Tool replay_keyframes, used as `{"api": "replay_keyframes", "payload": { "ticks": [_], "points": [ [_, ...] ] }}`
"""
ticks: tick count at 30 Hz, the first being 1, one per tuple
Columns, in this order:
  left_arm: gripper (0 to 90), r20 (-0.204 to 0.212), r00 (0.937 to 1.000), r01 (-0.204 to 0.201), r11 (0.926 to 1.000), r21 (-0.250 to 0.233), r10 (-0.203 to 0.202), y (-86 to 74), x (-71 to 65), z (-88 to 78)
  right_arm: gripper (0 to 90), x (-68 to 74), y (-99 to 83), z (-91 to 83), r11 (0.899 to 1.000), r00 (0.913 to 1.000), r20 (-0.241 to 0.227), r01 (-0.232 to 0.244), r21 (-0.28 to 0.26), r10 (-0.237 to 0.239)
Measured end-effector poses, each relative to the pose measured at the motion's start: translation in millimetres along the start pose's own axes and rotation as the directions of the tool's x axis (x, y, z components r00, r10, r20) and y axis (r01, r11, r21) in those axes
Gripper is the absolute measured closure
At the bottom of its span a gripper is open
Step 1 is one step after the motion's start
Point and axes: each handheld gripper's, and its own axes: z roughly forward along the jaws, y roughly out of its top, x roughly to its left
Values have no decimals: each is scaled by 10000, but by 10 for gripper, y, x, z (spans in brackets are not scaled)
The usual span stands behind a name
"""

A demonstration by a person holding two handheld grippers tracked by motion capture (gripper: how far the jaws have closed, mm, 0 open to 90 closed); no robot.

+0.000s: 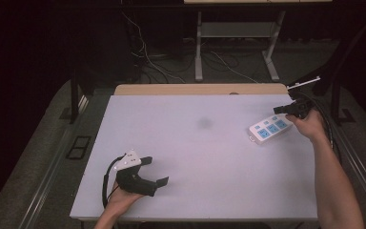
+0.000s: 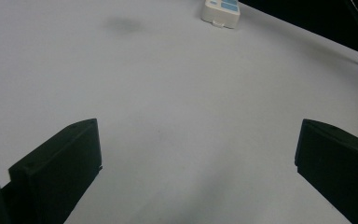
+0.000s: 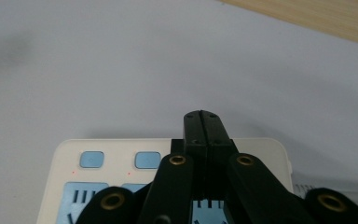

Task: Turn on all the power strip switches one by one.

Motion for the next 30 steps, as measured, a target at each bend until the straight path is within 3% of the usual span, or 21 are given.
{"api": "replay_keyframes", "payload": {
  "ticks": [4,12,22,30],
  "points": [
    [0,12,10000,-22,10000,-3,22,0,-5,-4,900,-26,-27,48,9997,9999,-70,-156,179,157],
    [0,-1,10000,-7,10000,-30,7,1,-4,-8,900,-51,-84,126,9987,9992,227,-339,374,331],
    [0,-38,10000,26,10000,-42,-27,-1,4,-13,900,-121,-157,154,9972,9972,-44,-744,-64,744],
    [0,-33,10000,-20,10000,-4,20,1,-4,-7,900,-77,-156,159,9989,9984,288,-477,-15,477]
  ]
}}
